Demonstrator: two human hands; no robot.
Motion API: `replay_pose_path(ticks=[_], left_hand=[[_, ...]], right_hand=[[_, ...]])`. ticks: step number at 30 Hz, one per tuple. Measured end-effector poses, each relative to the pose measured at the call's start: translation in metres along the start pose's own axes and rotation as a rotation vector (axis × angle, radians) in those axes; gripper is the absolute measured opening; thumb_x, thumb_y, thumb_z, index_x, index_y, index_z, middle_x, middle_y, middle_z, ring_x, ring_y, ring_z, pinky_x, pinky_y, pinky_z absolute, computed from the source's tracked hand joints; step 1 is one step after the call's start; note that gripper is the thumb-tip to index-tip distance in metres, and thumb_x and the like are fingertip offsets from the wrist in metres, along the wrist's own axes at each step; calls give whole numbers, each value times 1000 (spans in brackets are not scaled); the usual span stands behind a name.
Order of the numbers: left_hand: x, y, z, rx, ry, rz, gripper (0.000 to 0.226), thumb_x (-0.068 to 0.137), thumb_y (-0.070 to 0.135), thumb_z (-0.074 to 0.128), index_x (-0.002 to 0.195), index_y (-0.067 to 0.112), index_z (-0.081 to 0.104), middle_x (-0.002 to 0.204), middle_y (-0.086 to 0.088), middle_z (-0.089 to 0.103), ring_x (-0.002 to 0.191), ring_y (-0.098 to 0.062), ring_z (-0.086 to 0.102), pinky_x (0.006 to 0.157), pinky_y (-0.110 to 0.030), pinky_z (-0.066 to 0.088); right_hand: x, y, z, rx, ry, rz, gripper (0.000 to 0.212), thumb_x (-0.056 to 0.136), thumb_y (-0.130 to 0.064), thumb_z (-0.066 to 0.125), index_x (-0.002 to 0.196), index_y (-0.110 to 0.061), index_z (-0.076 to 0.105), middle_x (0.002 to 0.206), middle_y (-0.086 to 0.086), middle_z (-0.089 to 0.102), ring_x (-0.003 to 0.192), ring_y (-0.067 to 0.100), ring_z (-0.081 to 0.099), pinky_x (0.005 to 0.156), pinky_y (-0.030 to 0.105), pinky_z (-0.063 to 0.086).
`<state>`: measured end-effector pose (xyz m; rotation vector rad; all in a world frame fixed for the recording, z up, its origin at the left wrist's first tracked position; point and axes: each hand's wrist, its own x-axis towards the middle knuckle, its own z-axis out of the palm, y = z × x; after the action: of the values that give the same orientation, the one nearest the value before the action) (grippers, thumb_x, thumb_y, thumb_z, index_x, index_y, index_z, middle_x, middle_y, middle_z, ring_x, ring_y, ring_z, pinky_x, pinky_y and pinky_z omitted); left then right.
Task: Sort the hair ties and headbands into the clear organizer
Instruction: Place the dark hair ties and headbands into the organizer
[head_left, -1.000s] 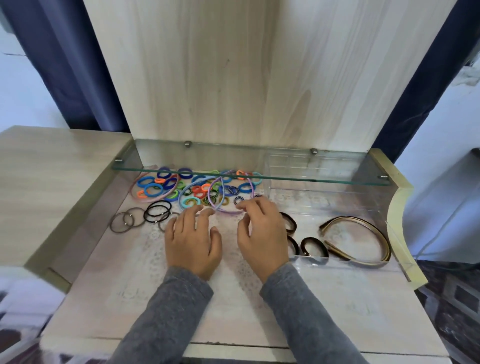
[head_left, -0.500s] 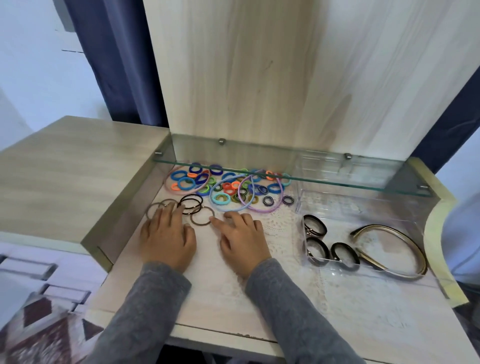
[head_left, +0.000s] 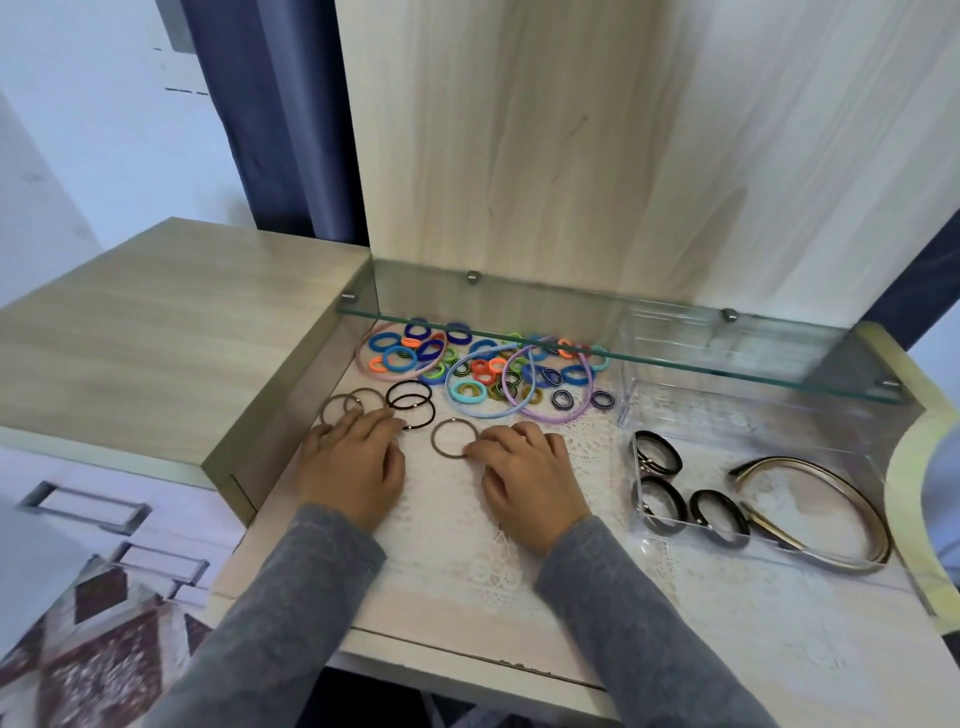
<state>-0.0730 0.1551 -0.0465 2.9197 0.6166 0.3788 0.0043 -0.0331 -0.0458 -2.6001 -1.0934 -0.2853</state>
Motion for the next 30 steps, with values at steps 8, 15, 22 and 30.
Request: replay_pose_path(ticks=[8,15,22,30], left_hand=[[-19,1,1,-41,67,138,39,80,35,39,105,34,69,111,14,66,107,-13,61,89,-37,39],[-37,3,2,-86,101,186,39,78,33,42,106,35,70,110,14,67,107,-14,62,86,-34,37],[-45,3,1,-109,93,205,41,79,33,40,106,35,70,112,16,65,108,-12,61,86,-37,42],[-50,10,0,-157,108,231,40,77,30,41,102,35,71,110,17,66,107,-13,62,85,-37,44]], right_hand=[[-6,4,-3,-12,128,90,20,86,-39,53,89,-25,67,95,-10,59,95,17,51,80,35,37],[-4,-16,1,-115,166,119,20,74,-43,71,75,-23,67,83,-6,58,81,19,53,70,36,42],[-10,-3,-3,-123,179,87,8,72,-21,71,75,-15,67,84,0,55,81,24,52,68,38,44],[-16,1,-2,-38,186,99,9,74,-21,73,78,-18,66,85,-1,55,81,23,51,67,36,44]])
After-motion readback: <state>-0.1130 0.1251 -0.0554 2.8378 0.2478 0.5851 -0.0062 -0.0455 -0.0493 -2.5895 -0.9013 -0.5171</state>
